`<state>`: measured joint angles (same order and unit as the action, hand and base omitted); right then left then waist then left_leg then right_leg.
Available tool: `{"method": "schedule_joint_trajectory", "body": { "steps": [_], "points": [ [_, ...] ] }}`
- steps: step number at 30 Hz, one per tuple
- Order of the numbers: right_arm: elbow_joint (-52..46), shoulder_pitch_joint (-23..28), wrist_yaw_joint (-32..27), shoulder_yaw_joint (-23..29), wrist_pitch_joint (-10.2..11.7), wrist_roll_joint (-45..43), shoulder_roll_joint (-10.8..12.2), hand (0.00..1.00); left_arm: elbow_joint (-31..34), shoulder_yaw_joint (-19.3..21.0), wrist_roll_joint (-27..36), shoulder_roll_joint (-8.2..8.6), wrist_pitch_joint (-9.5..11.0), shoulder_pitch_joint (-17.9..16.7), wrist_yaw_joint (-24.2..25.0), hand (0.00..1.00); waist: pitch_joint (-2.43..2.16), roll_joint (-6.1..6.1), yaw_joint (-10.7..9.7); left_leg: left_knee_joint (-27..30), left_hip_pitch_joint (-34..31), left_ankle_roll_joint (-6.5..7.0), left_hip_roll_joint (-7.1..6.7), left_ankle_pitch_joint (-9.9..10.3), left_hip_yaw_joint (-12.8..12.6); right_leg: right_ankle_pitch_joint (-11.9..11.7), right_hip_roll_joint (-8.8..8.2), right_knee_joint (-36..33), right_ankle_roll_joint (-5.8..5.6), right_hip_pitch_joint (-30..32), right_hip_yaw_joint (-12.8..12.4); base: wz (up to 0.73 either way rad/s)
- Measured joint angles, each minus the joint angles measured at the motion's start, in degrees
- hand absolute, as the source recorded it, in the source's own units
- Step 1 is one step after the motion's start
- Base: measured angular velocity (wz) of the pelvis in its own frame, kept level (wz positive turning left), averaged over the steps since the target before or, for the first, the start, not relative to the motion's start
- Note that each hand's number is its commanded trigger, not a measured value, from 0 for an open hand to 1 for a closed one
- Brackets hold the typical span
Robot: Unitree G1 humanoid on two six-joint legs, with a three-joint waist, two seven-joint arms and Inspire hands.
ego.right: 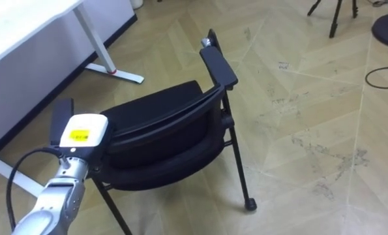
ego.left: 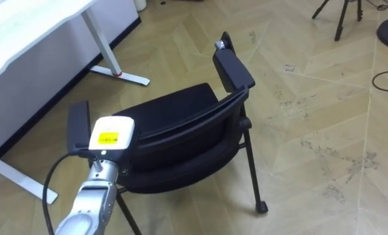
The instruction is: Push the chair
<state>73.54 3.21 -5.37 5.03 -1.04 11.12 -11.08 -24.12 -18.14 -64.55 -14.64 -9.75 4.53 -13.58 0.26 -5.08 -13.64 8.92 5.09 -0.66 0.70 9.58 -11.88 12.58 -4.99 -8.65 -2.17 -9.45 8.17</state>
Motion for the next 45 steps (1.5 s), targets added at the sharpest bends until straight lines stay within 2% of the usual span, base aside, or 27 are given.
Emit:
{"method": "schedule_joint_trajectory", "body": {
  "steps": [6, 12, 16, 18, 20, 22, 24, 26, 31, 39, 45],
  "points": [
    [-0.30, -0.03, -2.98, 5.49, -1.19, -0.06, -0.39, 0.00, 1.29, 0.47, -0.29, -0.43, -0.32, -0.79, 0.00, 1.00, 0.09, 0.30, -0.27, -0.03, 0.02, 0.06, -0.10, -0.03, -0.12, 0.05, -0.03, 0.12, -0.11, 0.17, -0.30, -0.02],
    [-0.58, -0.99, -9.25, 9.04, -1.61, -0.99, -2.56, 0.00, 4.10, 0.07, -0.27, -1.84, -1.09, -2.10, 0.01, 1.00, 0.53, 1.15, -0.71, -0.15, -0.33, 0.06, -0.17, -0.04, -0.09, 0.06, -0.05, 0.22, -0.13, 0.44, -0.23, 0.00],
    [-2.90, -2.96, -15.42, 9.94, -1.52, -8.62, -4.38, 0.00, 4.45, -0.07, -0.23, -2.60, -1.13, -2.14, 0.01, 1.00, 0.47, 1.59, -0.75, -0.13, -0.49, 0.09, -0.11, -0.06, -0.50, 0.07, 0.00, -0.05, -0.14, 1.06, -1.11, -0.05],
    [-5.99, -3.30, -17.42, 10.49, -1.57, -10.56, -5.21, 0.00, 4.90, -0.07, -0.24, -3.18, -1.12, -2.24, 0.04, 1.00, 0.38, 2.07, -0.58, -0.16, -0.61, 0.12, -0.11, -0.08, -0.67, 0.07, 0.00, -0.26, -0.14, 1.35, -1.18, -0.07],
    [-10.31, -3.56, -19.75, 12.34, -1.47, -12.94, -6.37, 0.00, 5.36, -0.06, -0.92, -4.06, -0.57, -2.10, 0.22, 1.00, 0.00, 3.12, -0.32, -0.15, -0.65, 0.12, -0.08, -0.08, -0.84, 0.07, 0.03, -0.31, -0.14, 1.52, -1.61, -0.05],
    [-12.75, -4.07, -22.10, 13.79, -1.28, -16.60, -6.94, 0.00, 6.01, -0.02, -1.28, -4.77, -0.58, -2.16, 0.47, 1.00, 0.12, 4.07, -0.34, -0.15, -0.62, 0.12, -0.08, -0.08, -0.84, 0.05, 0.03, -0.32, -0.16, 1.40, -1.62, 0.00],
    [-16.16, -3.57, -24.34, 14.20, -1.22, -19.95, -7.00, 0.00, 6.81, -0.02, -1.36, -5.43, -0.57, -2.31, 0.51, 1.00, 0.03, 5.01, -0.22, -0.13, -0.77, 0.12, -0.09, -0.08, -0.79, 0.04, 0.04, -0.31, -0.16, 1.49, -1.51, 0.00],
    [-20.55, -3.43, -26.98, 13.98, -0.94, -24.19, -7.12, 0.00, 7.58, -0.04, -1.35, -6.29, -0.04, -2.33, 0.60, 1.00, -0.08, 5.47, -0.05, 0.27, -1.48, 0.12, -0.05, -0.07, -0.95, -0.12, 0.03, -0.31, -0.23, 2.15, -1.62, -0.02],
    [-30.25, -2.65, -29.19, 11.90, -0.15, -34.08, -7.13, 0.00, 7.32, 0.08, -1.26, -6.63, 0.31, -2.26, 0.94, 1.00, -0.12, 5.43, 0.45, 0.28, -1.20, 0.12, 0.13, -0.07, -1.90, -0.22, 0.03, -1.10, -0.25, 2.63, -2.19, -0.09],
    [-44.29, -2.68, -29.57, 6.39, -0.29, -41.54, -7.23, 0.00, 7.42, 0.06, -1.05, -6.80, 0.49, -1.11, 1.93, 1.00, -0.22, 5.21, 2.08, 0.37, -2.11, 0.12, 0.31, -0.07, -2.73, -0.24, 0.12, -2.27, -0.23, 4.59, -3.34, -0.07],
    [-51.12, -2.72, -29.81, 2.12, -0.07, -47.54, -7.77, 0.00, 7.64, 0.00, -1.46, -6.83, 1.27, -0.26, 2.98, 1.00, -0.05, 5.37, 3.60, 0.40, -1.96, 0.12, 0.53, -0.07, -2.95, -0.32, 0.32, -2.29, -0.10, 4.59, -3.52, -0.01]
  ]
}}
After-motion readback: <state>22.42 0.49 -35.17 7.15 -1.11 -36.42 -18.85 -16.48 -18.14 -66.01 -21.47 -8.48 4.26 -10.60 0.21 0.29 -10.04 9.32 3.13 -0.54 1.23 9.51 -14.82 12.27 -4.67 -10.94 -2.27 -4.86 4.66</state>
